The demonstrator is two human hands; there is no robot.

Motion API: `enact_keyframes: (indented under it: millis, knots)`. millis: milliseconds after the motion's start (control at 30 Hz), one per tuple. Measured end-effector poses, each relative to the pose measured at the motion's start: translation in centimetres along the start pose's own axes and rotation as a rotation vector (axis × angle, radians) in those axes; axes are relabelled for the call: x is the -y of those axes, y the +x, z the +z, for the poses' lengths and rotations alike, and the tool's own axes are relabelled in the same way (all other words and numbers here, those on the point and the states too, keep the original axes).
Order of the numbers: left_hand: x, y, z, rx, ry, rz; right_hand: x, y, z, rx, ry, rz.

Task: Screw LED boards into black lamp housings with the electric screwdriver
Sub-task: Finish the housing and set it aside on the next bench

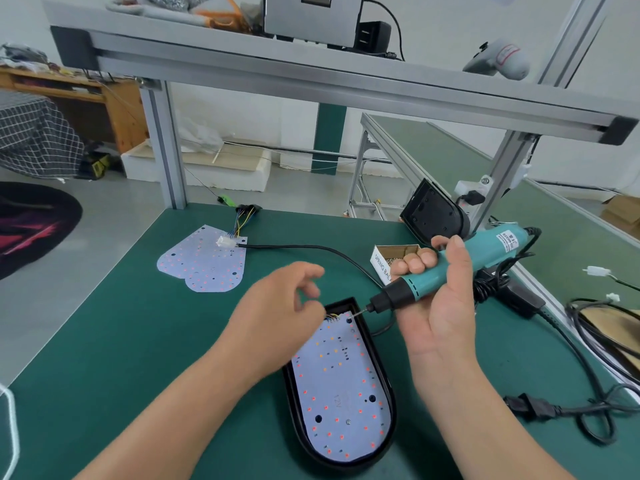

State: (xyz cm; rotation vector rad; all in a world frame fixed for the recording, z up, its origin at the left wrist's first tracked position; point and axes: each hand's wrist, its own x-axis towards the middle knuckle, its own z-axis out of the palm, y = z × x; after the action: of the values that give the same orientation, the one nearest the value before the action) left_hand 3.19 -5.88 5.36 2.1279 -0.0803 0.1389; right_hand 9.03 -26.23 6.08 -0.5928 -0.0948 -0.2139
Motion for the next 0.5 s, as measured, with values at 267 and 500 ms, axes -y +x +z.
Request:
enact_keyframes:
  millis: [267, 500]
  knots:
    - [1.2, 0.1, -3.2, 0.465, 0.426, -0.232, 0.4, 0.0, 0.1, 0.008, -0.017, -0.007]
    - [0.9, -0.2, 0.5, 0.332, -0.212, -0.290, -0.1, -0.5, 0.4, 0.074, -0.069, -0.019]
